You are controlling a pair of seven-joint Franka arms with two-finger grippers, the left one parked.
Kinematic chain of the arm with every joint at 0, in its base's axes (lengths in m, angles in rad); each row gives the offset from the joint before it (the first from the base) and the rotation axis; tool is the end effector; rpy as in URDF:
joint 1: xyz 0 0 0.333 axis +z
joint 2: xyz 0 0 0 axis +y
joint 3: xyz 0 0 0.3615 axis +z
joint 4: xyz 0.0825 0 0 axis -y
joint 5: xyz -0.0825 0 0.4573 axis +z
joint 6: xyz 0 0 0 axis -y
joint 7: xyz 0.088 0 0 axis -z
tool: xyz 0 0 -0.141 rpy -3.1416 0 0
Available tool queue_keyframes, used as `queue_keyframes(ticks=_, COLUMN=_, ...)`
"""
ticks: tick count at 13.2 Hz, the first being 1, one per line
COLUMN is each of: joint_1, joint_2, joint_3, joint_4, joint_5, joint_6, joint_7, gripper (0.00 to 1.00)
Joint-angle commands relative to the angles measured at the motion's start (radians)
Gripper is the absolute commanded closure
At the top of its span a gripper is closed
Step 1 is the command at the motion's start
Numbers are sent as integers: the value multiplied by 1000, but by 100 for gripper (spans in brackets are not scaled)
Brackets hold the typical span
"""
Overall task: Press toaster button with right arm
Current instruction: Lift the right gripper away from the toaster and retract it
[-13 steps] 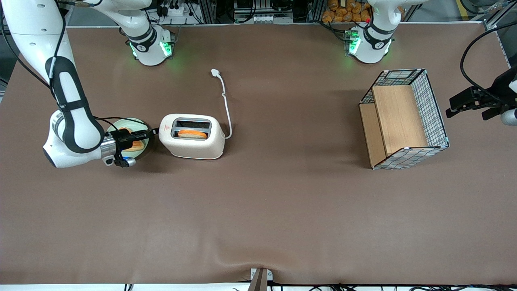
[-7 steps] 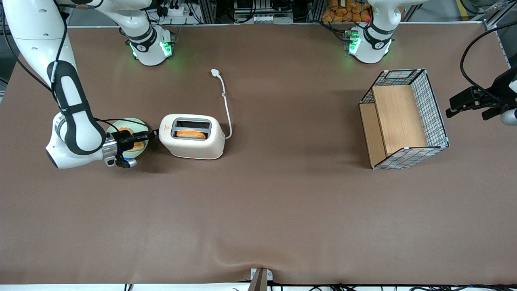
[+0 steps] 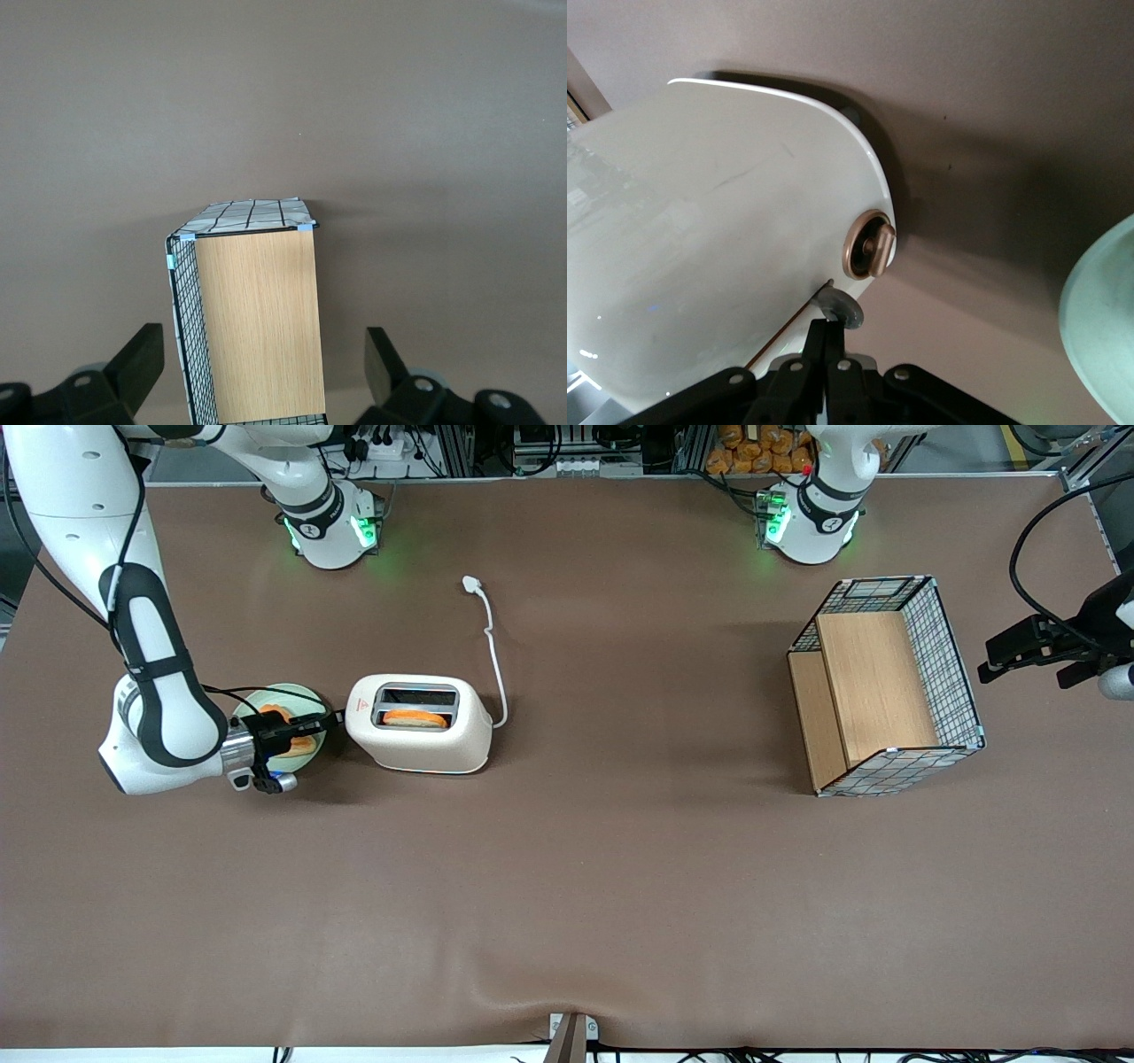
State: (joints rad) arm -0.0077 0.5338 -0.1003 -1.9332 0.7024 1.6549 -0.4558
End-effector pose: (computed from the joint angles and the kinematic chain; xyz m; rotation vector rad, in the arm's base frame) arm 0.5928 0.0213 0.1526 -2.2755 0.0299 0.7067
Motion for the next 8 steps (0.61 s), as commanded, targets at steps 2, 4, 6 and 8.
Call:
queue_keyframes(ticks=2, joint_1=14, joint_2=43, joint_3=5, joint_4=35, joint_5=17, joint_6=13, joint_7=-18, gripper=96)
queue_keyframes(ticks=4, joint_1=11, joint_2=45, joint_3=2, joint_4=97, joint_5=3, joint_6=-38, joint_7=23, gripper=96)
queue_keyframes(ticks=6, joint_1=11, joint_2=45, joint_3=1, joint_4=147, joint_5=-7, joint_6=-85, joint_7=60, gripper=94)
queue_keyframes(ticks=8, joint_1=9, joint_2=45, joint_3=1, joint_4=201, joint_5=-44, joint_6=-95, joint_7=75, gripper=79)
